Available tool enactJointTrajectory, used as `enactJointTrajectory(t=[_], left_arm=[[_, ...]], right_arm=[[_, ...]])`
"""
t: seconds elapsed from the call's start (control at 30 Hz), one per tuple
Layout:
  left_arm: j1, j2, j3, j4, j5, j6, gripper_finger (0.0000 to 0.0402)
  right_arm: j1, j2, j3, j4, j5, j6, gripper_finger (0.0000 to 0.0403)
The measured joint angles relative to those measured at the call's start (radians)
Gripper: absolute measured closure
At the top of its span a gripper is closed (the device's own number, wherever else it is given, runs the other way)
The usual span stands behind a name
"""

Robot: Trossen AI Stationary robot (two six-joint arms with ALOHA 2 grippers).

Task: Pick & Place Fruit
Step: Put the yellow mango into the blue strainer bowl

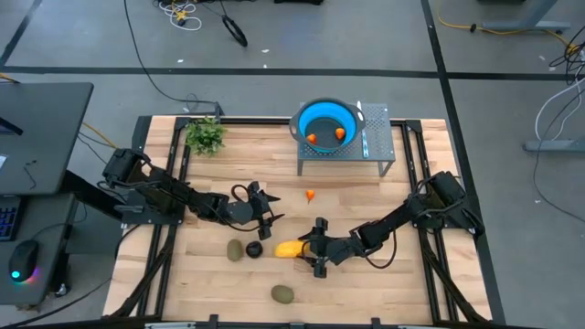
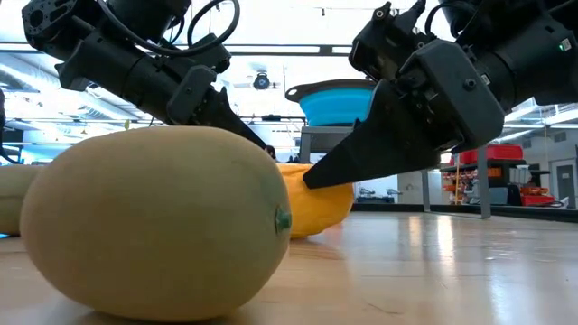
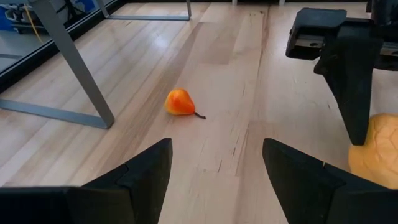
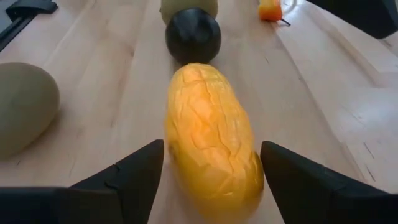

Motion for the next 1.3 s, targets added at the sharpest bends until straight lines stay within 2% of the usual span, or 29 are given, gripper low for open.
enactJointTrajectory(t=[0.33, 0.63, 0.9, 1.13, 1.3], left_arm=[[0.0, 0.0, 0.001, -0.005, 0.0, 0.0, 0.0143], [0.0, 0.0, 0.001, -0.013, 0.0, 0.0, 0.0143], [0.0, -0.001, 0.001, 0.014, 0.0, -0.032, 0.0143], [-0.046, -0.139, 0.0, 0.03, 0.023, -0.036, 0.0143], [-0.114, -0.268, 0.001, -0.017, -0.021, 0.023, 0.0143]], right_arm=[[0.001, 0.013, 0.001, 0.014, -0.022, -0.019, 0.0168], [0.002, 0.013, 0.001, 0.062, -0.022, -0.029, 0.0172], [0.012, -0.014, 0.001, 0.022, 0.005, -0.03, 0.0172], [0.046, -0.092, 0.001, -0.112, 0.149, -0.027, 0.0172], [0.049, -0.13, 0.001, -0.176, 0.179, 0.006, 0.0172]])
